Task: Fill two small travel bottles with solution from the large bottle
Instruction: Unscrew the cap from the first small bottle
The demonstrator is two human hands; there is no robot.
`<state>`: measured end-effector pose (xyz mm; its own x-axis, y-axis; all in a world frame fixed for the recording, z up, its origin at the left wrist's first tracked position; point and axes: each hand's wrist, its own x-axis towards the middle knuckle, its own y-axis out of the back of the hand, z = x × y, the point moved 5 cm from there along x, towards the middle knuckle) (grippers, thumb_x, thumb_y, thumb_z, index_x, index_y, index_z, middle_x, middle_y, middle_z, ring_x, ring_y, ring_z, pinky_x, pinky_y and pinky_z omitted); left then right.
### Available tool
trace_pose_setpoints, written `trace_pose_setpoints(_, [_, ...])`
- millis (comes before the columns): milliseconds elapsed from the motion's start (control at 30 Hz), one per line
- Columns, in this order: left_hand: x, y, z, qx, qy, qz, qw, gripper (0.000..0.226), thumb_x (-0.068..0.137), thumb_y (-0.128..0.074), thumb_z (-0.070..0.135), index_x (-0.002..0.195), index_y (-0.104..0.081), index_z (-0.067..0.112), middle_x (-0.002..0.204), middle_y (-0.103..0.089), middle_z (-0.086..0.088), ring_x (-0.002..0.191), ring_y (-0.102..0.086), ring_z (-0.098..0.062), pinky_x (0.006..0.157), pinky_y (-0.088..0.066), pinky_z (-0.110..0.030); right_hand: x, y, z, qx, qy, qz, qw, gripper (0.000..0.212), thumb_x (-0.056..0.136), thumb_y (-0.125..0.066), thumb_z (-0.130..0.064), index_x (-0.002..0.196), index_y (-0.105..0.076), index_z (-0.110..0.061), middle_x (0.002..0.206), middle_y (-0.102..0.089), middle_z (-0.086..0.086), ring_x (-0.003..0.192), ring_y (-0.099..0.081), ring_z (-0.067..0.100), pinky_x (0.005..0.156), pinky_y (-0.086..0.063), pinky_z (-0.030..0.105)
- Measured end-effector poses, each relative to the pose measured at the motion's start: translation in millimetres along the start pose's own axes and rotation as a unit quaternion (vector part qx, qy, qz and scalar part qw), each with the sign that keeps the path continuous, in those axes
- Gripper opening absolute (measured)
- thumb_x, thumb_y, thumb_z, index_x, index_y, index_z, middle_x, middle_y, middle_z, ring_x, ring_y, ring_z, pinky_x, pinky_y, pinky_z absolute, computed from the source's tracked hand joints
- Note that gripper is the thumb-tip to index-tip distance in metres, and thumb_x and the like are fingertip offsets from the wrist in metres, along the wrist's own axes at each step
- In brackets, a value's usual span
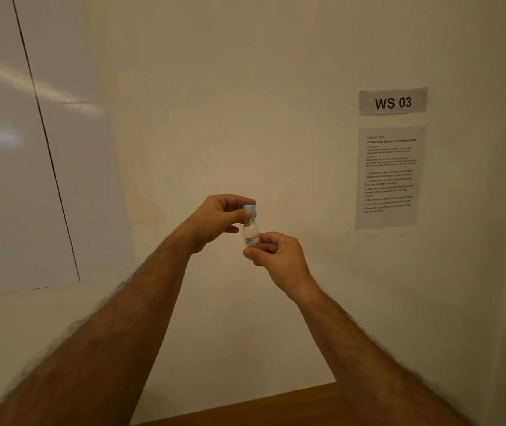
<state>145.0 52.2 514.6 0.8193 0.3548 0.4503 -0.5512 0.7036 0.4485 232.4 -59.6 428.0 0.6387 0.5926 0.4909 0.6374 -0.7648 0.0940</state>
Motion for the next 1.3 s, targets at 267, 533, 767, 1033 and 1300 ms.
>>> trace_pose_setpoints(267, [0.0,-0.2,-5.9,0.019,0.013,0.042,0.999,0.011,0.087,-0.069,0.032,0.097,-0.072,0.028,0.088,-0.074,0.01,0.074,-0.063,0.0,0.067,-0.049,-0.022,-3.2,-0.5,7.6,0.004,-0.003,-0.01,1.0,0.028,0.079,-0.079,-0.021,0.104,-0.066,-0.022,0.101,-0.072,0.002,0.089,-0.07,0.016,0.086,-0.058,0.04])
trace_pose_setpoints(533, [-3.9,-7.0,-23.4,-0.091,0.066,0.054,0.992,0.013,0.086,-0.071,0.028,0.094,-0.075,0.019,0.085,-0.072,0.003,0.071,-0.052,-0.008,0.064,-0.044,-0.024,-7.9,0.8,19.2,0.003,-0.01,-0.008,1.0,0.029,0.079,-0.079,-0.022,0.105,-0.065,-0.023,0.099,-0.073,0.0,0.088,-0.07,0.014,0.087,-0.057,0.038])
trace_pose_setpoints(767, [-11.5,-19.8,-43.3,-0.231,0.099,0.055,0.966,0.017,0.088,-0.068,0.023,0.103,-0.069,0.015,0.09,-0.07,-0.001,0.074,-0.06,-0.009,0.067,-0.051,-0.022,-12.4,7.7,30.9,-0.006,-0.017,-0.005,1.0,0.031,0.08,-0.078,-0.019,0.108,-0.066,-0.019,0.099,-0.072,0.0,0.087,-0.069,0.012,0.085,-0.058,0.034])
trace_pose_setpoints(1033, [-37.0,-41.0,-88.3,-0.312,0.14,0.113,0.933,0.015,0.092,-0.061,0.015,0.103,-0.071,0.013,0.09,-0.069,-0.004,0.077,-0.062,-0.014,0.068,-0.056,-0.024,-20.7,22.3,62.9,-0.005,-0.053,0.019,0.998,0.037,0.081,-0.077,-0.018,0.115,-0.067,-0.011,0.097,-0.072,-0.001,0.087,-0.069,0.012,0.08,-0.058,0.029])
trace_pose_setpoints(1300, [-83.2,-93.6,-145.0,-0.361,0.17,0.132,0.907,0.017,0.086,-0.067,0.01,0.104,-0.068,0.008,0.095,-0.074,-0.007,0.093,-0.071,-0.022,0.076,-0.057,-0.028,-46.6,34.2,109.4,-0.039,-0.095,0.021,0.994,0.029,0.079,-0.079,-0.019,0.107,-0.071,-0.014,0.093,-0.071,-0.002,0.088,-0.068,0.016,0.078,-0.06,0.035])
